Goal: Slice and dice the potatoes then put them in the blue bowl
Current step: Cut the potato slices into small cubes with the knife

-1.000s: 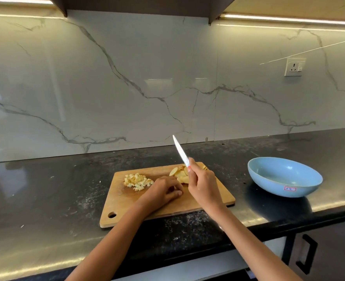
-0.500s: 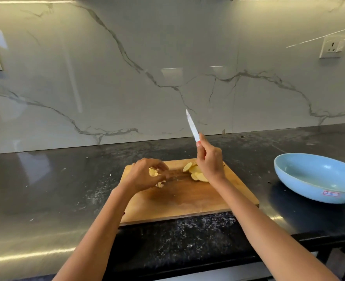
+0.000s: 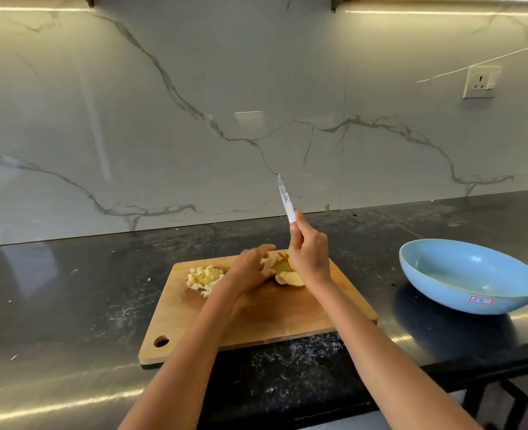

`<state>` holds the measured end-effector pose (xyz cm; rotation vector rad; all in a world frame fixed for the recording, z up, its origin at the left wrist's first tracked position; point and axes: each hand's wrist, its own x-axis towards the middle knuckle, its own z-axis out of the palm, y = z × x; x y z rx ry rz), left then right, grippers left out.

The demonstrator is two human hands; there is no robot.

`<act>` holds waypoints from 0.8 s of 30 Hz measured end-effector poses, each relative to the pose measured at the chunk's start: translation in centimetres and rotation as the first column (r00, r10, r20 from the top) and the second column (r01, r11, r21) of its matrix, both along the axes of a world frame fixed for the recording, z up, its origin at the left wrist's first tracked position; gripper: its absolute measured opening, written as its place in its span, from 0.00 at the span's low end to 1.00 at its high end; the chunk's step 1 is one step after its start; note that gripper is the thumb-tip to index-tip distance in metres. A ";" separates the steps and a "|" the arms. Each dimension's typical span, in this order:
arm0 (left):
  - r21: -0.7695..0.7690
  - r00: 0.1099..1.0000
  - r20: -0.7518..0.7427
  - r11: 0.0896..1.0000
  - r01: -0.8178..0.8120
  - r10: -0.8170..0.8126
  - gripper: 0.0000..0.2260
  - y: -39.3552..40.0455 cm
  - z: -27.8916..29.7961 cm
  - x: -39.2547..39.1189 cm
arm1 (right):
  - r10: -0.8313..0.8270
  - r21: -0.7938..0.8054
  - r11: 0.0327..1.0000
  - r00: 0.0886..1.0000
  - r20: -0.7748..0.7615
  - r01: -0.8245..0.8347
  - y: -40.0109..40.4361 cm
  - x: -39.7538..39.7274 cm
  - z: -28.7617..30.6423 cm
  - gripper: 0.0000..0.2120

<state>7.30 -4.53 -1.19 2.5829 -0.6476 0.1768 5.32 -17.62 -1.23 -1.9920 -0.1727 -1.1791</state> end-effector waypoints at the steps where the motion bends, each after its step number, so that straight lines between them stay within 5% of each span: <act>1: 0.007 1.000 -0.017 1.000 0.008 -0.008 0.23 -0.3 -0.1 0.3 | 0.006 -0.002 1.000 1.000 -0.006 -0.006 0.1 0.0 -0.1 0.17; 12: -0.152 0.998 0.064 0.988 0.007 0.002 0.18 1.6 1.1 -0.8 | 0.030 0.016 0.999 1.000 0.002 -0.030 0.0 0.1 0.0 0.17; 19: -0.134 0.914 -0.245 0.945 0.297 -0.322 0.18 3.5 1.0 -4.7 | 0.050 0.036 0.998 0.998 -0.026 -0.049 0.1 -1.0 0.5 0.17; 24: -0.113 0.969 -0.155 0.978 0.176 -0.192 0.22 3.5 0.6 -5.1 | 0.020 0.042 0.999 0.999 -0.036 -0.019 0.0 -1.4 0.4 0.17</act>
